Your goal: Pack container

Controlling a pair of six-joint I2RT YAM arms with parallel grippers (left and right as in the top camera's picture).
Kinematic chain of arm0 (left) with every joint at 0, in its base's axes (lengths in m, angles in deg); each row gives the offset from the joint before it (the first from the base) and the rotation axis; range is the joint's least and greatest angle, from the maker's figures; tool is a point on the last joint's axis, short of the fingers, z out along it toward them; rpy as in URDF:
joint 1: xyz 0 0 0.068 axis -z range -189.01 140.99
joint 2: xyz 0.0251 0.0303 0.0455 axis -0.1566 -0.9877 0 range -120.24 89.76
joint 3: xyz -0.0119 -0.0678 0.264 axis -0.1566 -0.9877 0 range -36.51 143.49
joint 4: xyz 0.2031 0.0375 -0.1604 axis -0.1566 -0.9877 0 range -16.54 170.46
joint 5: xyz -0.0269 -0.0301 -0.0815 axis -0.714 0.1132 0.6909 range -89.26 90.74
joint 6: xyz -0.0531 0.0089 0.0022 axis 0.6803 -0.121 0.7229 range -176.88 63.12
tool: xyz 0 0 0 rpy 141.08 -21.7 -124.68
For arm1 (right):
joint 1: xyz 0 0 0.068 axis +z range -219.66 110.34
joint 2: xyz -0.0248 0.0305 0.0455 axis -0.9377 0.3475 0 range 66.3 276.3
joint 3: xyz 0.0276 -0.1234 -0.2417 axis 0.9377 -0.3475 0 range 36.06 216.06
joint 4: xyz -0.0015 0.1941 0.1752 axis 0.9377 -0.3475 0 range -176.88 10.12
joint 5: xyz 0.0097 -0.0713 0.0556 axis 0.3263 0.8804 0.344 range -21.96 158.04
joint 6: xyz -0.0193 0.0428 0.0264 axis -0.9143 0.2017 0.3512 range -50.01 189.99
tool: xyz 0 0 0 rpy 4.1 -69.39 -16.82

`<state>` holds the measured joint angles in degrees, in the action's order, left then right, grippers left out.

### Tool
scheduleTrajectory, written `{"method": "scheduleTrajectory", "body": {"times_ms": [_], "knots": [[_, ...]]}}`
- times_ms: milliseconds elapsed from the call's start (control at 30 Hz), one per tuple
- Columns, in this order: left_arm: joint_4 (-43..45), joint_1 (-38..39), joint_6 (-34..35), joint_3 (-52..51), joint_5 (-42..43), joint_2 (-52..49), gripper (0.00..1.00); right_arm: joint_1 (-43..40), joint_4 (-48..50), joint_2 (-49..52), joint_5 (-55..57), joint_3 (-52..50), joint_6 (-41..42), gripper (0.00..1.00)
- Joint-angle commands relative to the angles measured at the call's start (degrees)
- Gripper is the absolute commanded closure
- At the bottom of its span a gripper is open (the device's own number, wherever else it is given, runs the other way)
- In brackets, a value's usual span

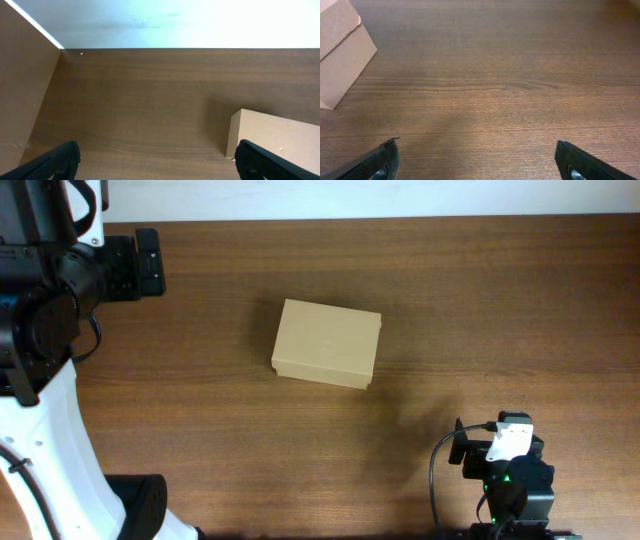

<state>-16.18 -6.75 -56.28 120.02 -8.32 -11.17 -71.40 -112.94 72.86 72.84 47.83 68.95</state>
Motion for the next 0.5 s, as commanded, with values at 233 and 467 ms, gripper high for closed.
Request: {"method": "scheduleTrajectory", "body": {"times_ms": [233,467], "knots": [[0.0,-0.2,-0.2,0.0,-0.4,-0.3,0.0,-0.6,0.4,-0.7,-0.1,-3.2,0.7,0.01],[0.0,-0.2,-0.2,0.0,-0.4,-0.3,0.0,-0.6,0.7,-0.7,-0.1,-3.2,0.7,0.01]]}}
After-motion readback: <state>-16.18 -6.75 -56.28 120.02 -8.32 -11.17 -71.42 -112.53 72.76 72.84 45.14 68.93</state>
